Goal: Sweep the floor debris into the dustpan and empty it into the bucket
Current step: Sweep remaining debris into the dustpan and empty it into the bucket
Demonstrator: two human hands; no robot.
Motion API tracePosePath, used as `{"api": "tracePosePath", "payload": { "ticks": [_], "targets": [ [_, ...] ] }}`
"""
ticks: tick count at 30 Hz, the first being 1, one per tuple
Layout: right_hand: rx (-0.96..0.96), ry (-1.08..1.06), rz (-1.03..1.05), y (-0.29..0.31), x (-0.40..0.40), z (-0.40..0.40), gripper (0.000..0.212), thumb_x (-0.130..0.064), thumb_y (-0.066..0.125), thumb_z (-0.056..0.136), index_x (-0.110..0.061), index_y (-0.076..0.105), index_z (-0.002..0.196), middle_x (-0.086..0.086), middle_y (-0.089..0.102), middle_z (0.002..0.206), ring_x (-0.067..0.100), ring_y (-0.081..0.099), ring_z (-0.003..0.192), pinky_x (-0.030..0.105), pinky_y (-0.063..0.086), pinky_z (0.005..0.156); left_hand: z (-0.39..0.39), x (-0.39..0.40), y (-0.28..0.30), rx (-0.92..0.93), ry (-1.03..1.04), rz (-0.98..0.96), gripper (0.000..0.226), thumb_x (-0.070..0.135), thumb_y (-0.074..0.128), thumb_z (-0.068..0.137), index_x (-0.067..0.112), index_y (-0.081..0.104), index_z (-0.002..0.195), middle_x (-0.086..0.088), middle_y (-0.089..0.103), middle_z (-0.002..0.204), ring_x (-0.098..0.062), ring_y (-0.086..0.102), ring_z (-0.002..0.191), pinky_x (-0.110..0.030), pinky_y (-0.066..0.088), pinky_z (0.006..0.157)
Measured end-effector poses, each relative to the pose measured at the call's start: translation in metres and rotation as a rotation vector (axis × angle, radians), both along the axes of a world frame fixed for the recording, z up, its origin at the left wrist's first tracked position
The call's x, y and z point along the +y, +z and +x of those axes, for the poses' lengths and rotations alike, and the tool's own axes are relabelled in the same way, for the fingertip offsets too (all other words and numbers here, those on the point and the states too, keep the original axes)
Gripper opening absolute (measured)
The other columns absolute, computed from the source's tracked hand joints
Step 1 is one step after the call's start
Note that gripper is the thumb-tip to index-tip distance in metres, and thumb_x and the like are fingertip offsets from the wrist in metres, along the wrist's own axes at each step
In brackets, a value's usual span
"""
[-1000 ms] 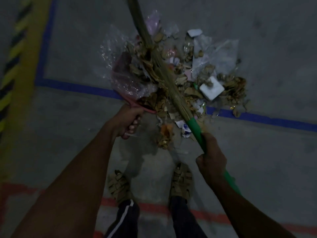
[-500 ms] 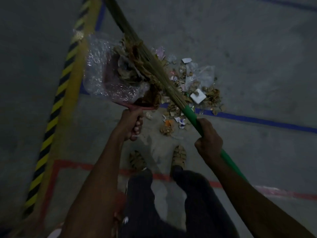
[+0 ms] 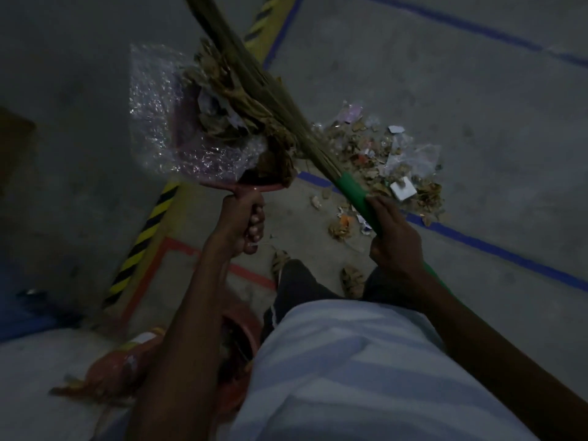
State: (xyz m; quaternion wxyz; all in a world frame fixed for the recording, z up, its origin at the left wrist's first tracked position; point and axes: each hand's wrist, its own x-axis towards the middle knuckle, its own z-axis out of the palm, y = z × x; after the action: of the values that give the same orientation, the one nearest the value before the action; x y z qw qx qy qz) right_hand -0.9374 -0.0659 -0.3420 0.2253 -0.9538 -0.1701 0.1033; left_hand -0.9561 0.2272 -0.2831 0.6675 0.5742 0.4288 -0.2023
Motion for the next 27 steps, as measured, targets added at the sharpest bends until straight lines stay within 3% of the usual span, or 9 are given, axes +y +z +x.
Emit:
{"api": "tracePosePath", "payload": {
  "ticks": [2,6,10,14,20,23,27],
  "targets": [
    [-0.016,0.11,0.005,0.009,-0.002,0.006,0.088,0.004,0.064,0.069,-0.02,0.038,0.149,0.002,0.035,0.154,0.038,0.06,0.088,0.031,0.041,0.055,-0.023,0.0,0.007,-0.013,0.083,0.023,0.033,0.025,0.055,0.078,0.021,0.036,0.05,-0.001,0.023,0.046,-0.014,0.022,0.035,-0.024,0.017,0.054],
    [-0.028,0.287,0.07,0.032,-0.005,0.017,0.084,0.002,0.063,0.071,-0.02,0.04,0.148,0.0,0.035,0.154,0.036,0.059,0.1,0.038,0.052,0.061,-0.073,-0.019,0.013,-0.057,0.316,0.009,0.034,0.023,0.052,0.081,0.019,0.036,0.053,0.0,0.025,0.043,-0.015,0.022,0.032,-0.016,0.023,0.047],
    [-0.025,0.48,0.132,0.046,-0.006,0.016,0.082,0.005,0.061,0.069,-0.021,0.045,0.145,0.001,0.041,0.149,0.032,0.058,0.107,0.028,0.039,0.065,-0.129,-0.052,0.017,-0.169,0.598,-0.042,0.029,0.017,0.049,0.085,0.017,0.038,0.058,0.004,0.028,0.042,-0.011,0.022,0.03,-0.014,0.019,0.04],
    [0.037,0.693,0.169,0.055,0.0,0.004,0.08,0.004,0.062,0.069,-0.018,0.046,0.144,0.002,0.043,0.145,0.029,0.057,0.106,0.041,0.055,0.073,-0.191,-0.084,0.024,-0.198,0.804,-0.037,0.031,0.017,0.049,0.086,0.018,0.039,0.057,0.005,0.028,0.041,-0.01,0.022,0.031,-0.015,0.018,0.041],
    [0.061,1.013,0.104,0.059,0.035,-0.03,0.081,0.002,0.066,0.07,-0.017,0.045,0.146,0.003,0.043,0.146,0.033,0.061,0.096,0.045,0.056,0.064,-0.277,-0.118,0.03,-0.207,1.048,-0.061,0.031,0.021,0.058,0.077,0.022,0.048,0.048,0.008,0.029,0.042,-0.008,0.022,0.032,-0.017,0.017,0.036],
    [0.07,1.115,0.067,0.057,0.059,-0.054,0.081,0.002,0.066,0.07,-0.017,0.046,0.146,0.002,0.043,0.146,0.032,0.061,0.096,0.043,0.056,0.063,-0.319,-0.125,0.019,-0.229,1.19,-0.091,0.031,0.018,0.053,0.087,0.02,0.041,0.059,0.008,0.03,0.042,-0.008,0.023,0.031,-0.018,0.016,0.035],
    [0.12,1.209,-0.013,0.047,0.092,-0.1,0.082,0.002,0.064,0.067,-0.019,0.047,0.145,-0.001,0.045,0.144,0.032,0.061,0.1,0.04,0.053,0.061,-0.373,-0.13,-0.001,-0.233,1.314,-0.167,0.038,0.013,0.048,0.091,0.02,0.037,0.055,0.007,0.03,0.041,-0.007,0.024,0.03,-0.019,0.017,0.035]
  ]
}}
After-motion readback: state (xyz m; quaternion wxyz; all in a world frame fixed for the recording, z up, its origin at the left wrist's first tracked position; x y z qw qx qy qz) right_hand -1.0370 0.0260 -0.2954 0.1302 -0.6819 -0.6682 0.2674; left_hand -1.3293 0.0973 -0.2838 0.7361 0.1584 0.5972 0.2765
